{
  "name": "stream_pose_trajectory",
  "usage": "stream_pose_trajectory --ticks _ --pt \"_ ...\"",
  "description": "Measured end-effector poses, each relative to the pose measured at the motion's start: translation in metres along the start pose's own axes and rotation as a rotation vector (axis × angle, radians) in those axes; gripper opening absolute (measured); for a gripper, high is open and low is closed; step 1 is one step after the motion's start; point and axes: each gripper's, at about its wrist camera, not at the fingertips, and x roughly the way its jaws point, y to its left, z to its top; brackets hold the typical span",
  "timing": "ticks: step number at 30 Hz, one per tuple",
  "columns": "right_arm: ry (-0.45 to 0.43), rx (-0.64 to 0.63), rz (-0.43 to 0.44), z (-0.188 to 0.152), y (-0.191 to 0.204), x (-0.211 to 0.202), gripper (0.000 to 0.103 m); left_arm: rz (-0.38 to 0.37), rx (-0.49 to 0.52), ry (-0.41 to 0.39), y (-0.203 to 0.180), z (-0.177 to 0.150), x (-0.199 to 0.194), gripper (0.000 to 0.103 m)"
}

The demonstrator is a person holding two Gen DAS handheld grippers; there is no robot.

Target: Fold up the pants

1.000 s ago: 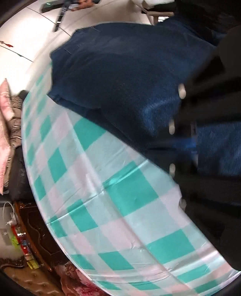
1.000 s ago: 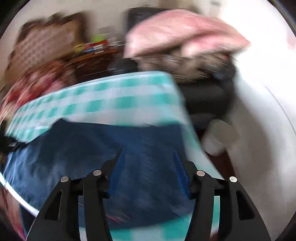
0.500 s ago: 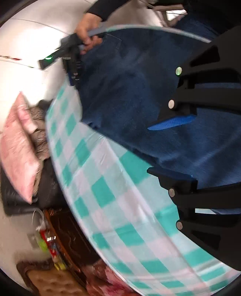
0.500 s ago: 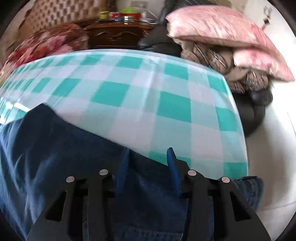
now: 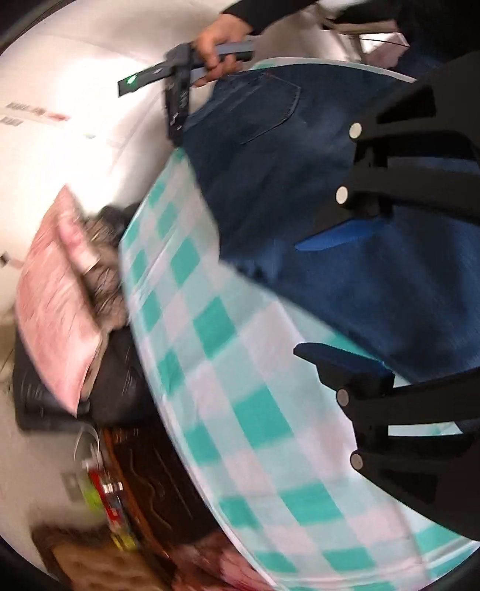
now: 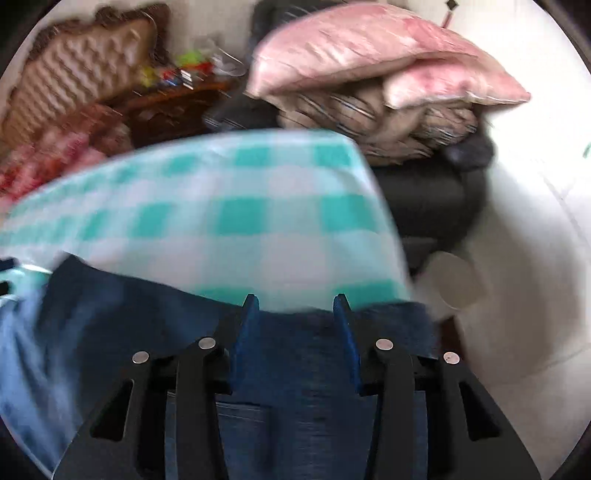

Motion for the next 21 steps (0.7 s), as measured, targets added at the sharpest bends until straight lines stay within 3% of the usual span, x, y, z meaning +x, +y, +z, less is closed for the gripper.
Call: stream_pose_trajectory --ticks 3,5,7,8,10,11,12,15,17,18,20,21 --pt "-0.016 0.045 0.059 -0.006 -0.018 0.004 0.044 0.001 -0.001 0.04 -0.004 0.006 0.023 0.05" --pt "-0.044 0.054 0.007 -0.006 -0.019 -0.005 0.047 0.023 0.024 0.08 -0.003 0.005 0.038 0.05" --pt "-0.104 0.065 -0.019 -0.005 -0.021 -0.02 0.048 0.089 0.048 0.125 0.003 0.005 0.056 0.033" --pt "-0.118 0.082 -0.034 -0.005 -0.026 -0.025 0.048 0.119 0.032 0.12 0.011 0.006 0.058 0.035" --pt "-0.122 0.162 -0.061 -0.005 -0.045 -0.03 0.049 0.208 -0.034 0.085 0.028 0.013 0.052 0.025" --pt "-0.115 0.207 -0.045 -0.006 -0.058 -0.032 0.049 0.202 -0.043 0.055 0.027 0.016 0.044 0.025" --pt "-0.109 0.225 -0.012 -0.008 -0.064 -0.035 0.049 0.174 -0.047 0.019 0.023 0.019 0.034 0.026" --pt "-0.101 0.187 0.102 -0.014 -0.07 -0.04 0.051 0.061 0.038 -0.034 -0.018 0.021 0.018 0.051" --pt "-0.049 0.077 0.122 -0.02 -0.056 -0.031 0.052 0.038 0.094 -0.034 -0.044 0.016 0.023 0.051" --pt "-0.024 0.035 0.077 -0.023 -0.05 -0.024 0.052 0.033 0.133 -0.018 -0.057 0.012 0.031 0.051" --pt "0.023 0.039 -0.076 -0.027 -0.055 -0.004 0.054 0.139 0.207 0.04 -0.07 0.004 0.053 0.053" --pt "0.029 0.089 -0.084 -0.028 -0.065 -0.002 0.056 0.247 0.217 0.066 -0.067 0.001 0.063 0.053"
